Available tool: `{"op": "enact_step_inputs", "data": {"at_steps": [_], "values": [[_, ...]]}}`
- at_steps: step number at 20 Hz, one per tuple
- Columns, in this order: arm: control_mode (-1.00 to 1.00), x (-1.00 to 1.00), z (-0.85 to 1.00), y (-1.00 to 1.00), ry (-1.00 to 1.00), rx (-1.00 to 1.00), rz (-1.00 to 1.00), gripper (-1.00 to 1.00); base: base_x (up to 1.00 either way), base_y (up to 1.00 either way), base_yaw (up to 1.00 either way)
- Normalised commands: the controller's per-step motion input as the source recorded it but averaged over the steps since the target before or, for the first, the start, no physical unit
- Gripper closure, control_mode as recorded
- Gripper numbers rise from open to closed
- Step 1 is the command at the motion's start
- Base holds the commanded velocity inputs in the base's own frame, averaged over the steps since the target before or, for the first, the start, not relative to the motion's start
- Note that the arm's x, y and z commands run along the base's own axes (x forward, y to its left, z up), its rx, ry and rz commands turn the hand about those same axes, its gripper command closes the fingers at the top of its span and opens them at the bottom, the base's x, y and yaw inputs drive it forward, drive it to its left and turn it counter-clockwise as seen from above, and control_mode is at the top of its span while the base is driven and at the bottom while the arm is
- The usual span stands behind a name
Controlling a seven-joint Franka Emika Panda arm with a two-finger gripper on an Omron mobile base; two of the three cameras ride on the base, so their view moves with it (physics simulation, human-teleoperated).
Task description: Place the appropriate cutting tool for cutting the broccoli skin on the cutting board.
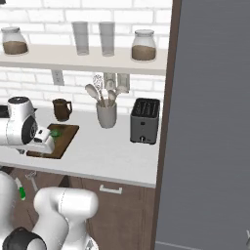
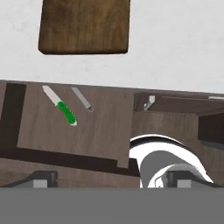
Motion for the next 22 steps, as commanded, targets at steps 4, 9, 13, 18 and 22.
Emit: {"op": "enact_step_inputs", "data": {"at_steps": [4, 9, 13, 18, 22], "values": [[-1.0, -0.02, -0.56, 0.08, 0.09, 0.01, 0.0, -1.0, 0.0, 0.0, 0.0], [-1.0, -0.09, -0.57, 0.16, 0.11, 0.0, 0.0, -1.0, 0.0, 0.0, 0.0], [-1.0, 0.0, -0.42, 0.39, 0.06, 0.0, 0.0, -1.0, 0.0, 0.0, 0.0], [-1.0, 0.0, -0.41, 0.38, 0.05, 0.0, 0.0, -1.0, 0.0, 0.0, 0.0], [-1.0, 0.0, -0.47, 0.33, 0.07, 0.0, 0.0, -1.0, 0.0, 0.0, 0.0]]}}
